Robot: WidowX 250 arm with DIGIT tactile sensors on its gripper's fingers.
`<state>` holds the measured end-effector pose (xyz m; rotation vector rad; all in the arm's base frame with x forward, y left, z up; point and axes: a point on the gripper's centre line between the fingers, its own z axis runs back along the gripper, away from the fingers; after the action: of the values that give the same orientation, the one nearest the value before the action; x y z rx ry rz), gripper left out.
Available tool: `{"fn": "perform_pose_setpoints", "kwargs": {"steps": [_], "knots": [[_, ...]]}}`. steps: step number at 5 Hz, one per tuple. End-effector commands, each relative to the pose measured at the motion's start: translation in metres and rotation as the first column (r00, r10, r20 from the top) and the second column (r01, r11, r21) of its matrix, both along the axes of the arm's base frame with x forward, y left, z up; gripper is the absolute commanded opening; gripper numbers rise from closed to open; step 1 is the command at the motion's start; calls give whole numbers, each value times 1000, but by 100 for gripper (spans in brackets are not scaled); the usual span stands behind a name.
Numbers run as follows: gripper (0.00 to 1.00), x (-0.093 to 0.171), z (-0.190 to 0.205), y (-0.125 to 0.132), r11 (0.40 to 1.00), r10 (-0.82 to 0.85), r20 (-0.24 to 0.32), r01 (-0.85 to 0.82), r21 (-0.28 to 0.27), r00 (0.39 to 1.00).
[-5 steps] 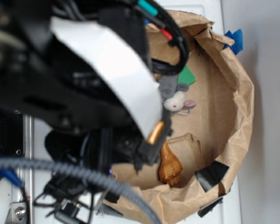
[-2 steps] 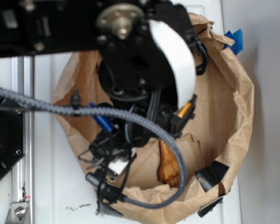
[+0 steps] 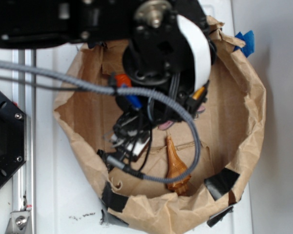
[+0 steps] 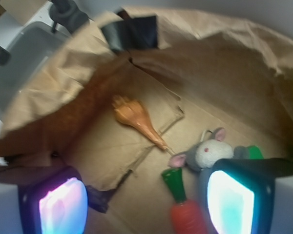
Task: Grab the shell.
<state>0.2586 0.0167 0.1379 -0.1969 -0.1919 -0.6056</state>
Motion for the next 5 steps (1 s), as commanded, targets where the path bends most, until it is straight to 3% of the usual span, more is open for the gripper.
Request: {"fn": "perform_pose_setpoints", "kwargs": {"steps": [1, 4, 5], "knots": [[100, 9, -29, -11, 996, -48, 22, 46, 80, 999], [100, 32, -80, -60, 962, -262, 41, 258, 92, 964], [100, 28, -86, -68, 936, -350, 79, 346, 70, 933]]}}
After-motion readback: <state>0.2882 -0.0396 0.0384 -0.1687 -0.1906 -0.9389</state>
